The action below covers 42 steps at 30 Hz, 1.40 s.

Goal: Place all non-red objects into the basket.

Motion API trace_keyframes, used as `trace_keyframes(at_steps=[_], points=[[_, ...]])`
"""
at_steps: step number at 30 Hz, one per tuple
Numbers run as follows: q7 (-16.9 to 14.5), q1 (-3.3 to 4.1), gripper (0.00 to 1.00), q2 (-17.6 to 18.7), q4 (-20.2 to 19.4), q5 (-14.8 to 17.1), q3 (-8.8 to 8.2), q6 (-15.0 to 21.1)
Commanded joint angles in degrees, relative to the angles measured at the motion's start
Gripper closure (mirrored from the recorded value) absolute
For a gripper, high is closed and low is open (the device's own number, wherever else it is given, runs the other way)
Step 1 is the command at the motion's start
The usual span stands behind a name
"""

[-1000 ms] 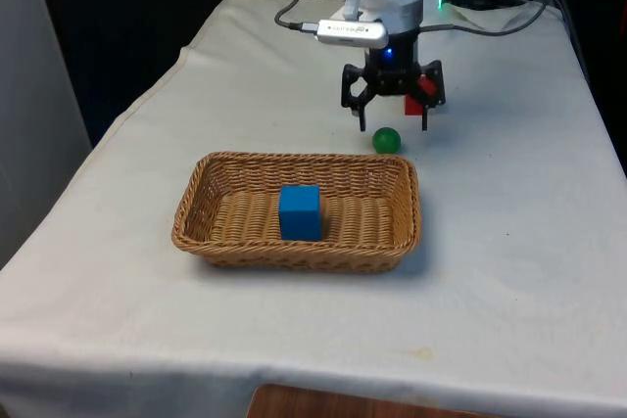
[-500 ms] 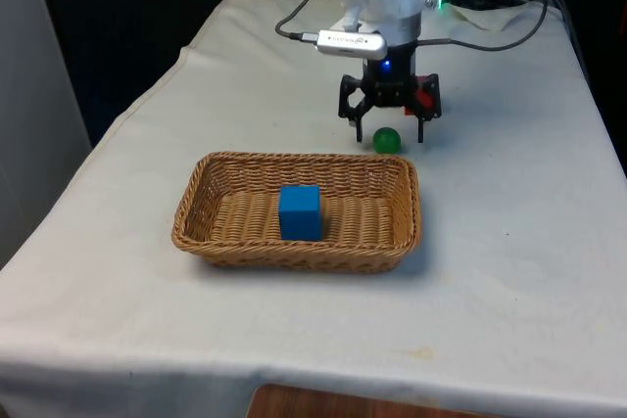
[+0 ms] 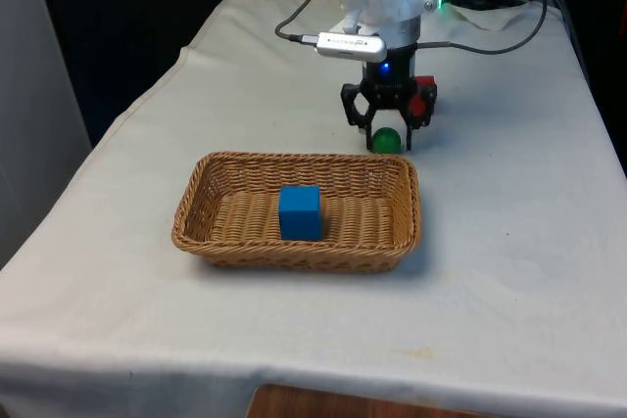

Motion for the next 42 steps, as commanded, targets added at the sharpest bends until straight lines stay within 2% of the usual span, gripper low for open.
trace_keyframes(at_steps=[1, 2, 3, 14, 22, 23, 24, 29, 31, 32, 33, 41, 42], points=[[0.1, -0.06, 0.77, 0.1, -0.1, 0.2, 0.11, 0.5], [0.1, -0.06, 0.99, 0.1, -0.1, 0.2, 0.06, 0.5], [0.1, 0.00, 1.00, 0.0, 0.0, 0.0, 0.00, 0.0], [0.1, 0.00, 1.00, -0.1, 0.1, 0.0, -0.06, 0.0], [0.7, 0.29, 1.00, -4.9, -1.1, -0.8, -0.86, -3.1], [0.1, -0.06, 1.00, -4.3, -0.7, -0.1, -0.29, -2.8], [0.7, 0.29, 1.00, -5.4, -1.3, -0.9, -0.86, -3.5], [0.8, 0.29, 1.00, -8.1, -1.9, -1.0, -0.97, -5.2], [0.7, 0.23, 1.00, -8.8, -2.0, -1.0, -1.03, -5.8], [0.1, -0.06, 1.00, -8.4, -1.7, -0.2, -0.57, -5.6], [0.7, 0.23, 1.00, -9.1, -2.1, -1.0, -1.03, -6.0], [0.1, -0.06, 1.00, -10.8, -2.2, -0.2, -0.74, -7.0], [0.6, 0.11, 1.00, -11.3, -2.4, -0.8, -1.03, -7.5]])
